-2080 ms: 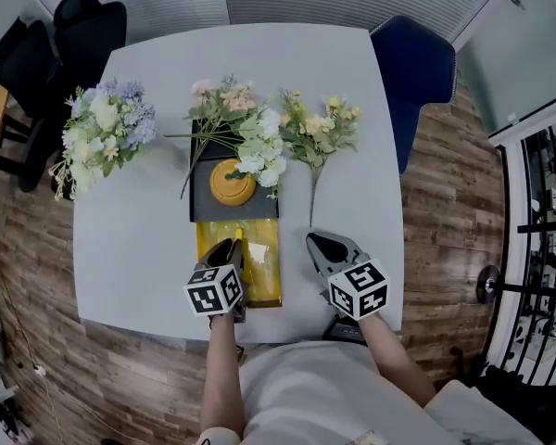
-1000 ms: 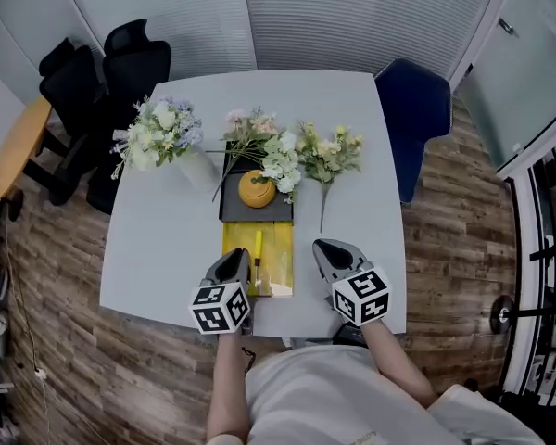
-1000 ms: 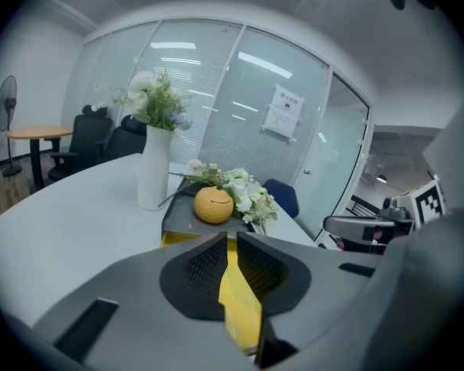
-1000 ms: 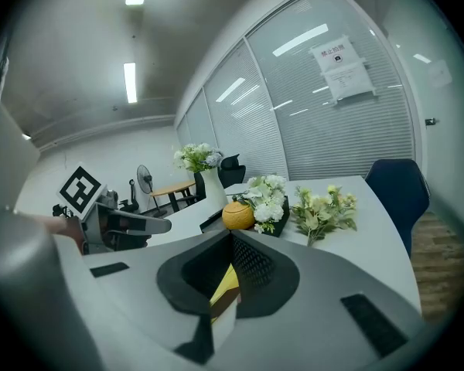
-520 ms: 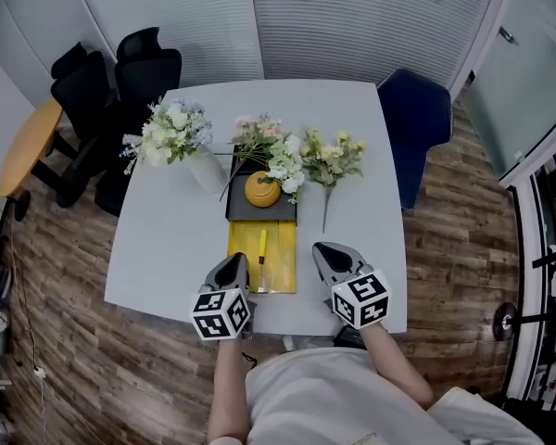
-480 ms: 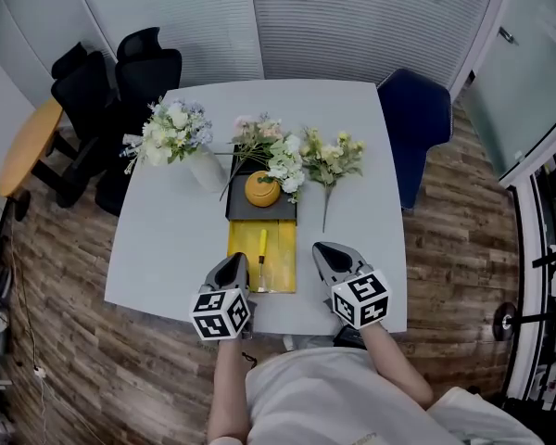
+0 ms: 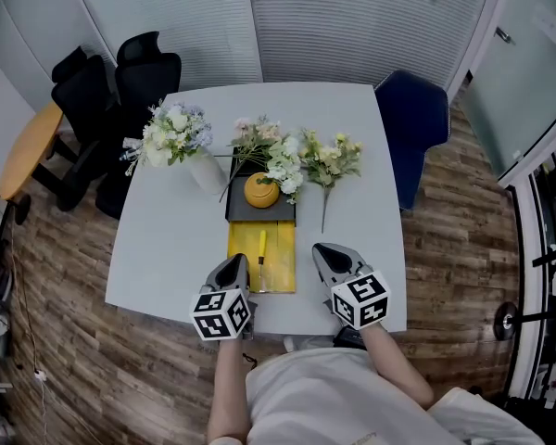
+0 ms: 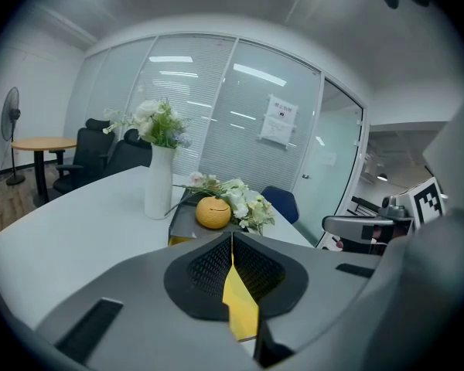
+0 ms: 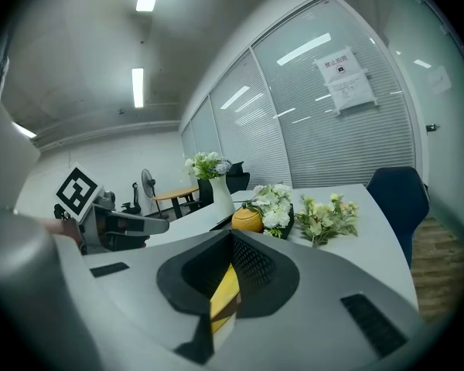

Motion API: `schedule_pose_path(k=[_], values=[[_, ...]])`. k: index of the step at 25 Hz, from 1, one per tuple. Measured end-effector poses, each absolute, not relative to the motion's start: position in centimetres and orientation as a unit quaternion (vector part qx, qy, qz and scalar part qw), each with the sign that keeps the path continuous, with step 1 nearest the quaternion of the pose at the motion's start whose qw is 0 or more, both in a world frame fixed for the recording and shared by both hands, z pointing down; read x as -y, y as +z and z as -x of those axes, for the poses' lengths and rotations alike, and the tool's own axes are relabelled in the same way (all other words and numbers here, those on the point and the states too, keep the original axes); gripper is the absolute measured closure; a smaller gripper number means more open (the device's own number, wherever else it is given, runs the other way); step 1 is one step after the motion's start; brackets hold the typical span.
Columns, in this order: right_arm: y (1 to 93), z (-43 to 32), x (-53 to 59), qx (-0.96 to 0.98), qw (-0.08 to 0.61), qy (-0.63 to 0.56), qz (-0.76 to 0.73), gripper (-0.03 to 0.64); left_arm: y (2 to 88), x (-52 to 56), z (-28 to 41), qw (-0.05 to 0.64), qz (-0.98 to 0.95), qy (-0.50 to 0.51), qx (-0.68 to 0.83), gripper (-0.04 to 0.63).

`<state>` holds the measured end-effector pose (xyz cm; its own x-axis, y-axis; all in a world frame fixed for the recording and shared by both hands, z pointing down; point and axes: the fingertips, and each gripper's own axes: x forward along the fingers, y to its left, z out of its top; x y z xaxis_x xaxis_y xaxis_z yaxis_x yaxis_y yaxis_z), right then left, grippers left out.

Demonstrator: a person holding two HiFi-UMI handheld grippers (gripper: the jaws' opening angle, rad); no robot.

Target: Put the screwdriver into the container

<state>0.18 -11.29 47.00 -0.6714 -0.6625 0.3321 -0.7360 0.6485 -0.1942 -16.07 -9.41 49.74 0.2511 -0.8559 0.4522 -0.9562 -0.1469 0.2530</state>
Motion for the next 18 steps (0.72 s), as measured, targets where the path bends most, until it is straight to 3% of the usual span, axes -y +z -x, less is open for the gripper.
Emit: schedule_pose_path(k=[18], values=[[47.26, -0.19, 11.72, 0.897, 0.115, 0.175, -0.389, 0.601, 50.04, 9.90, 16.12, 0.255, -0.751, 0.102, 0.600, 0.584]])
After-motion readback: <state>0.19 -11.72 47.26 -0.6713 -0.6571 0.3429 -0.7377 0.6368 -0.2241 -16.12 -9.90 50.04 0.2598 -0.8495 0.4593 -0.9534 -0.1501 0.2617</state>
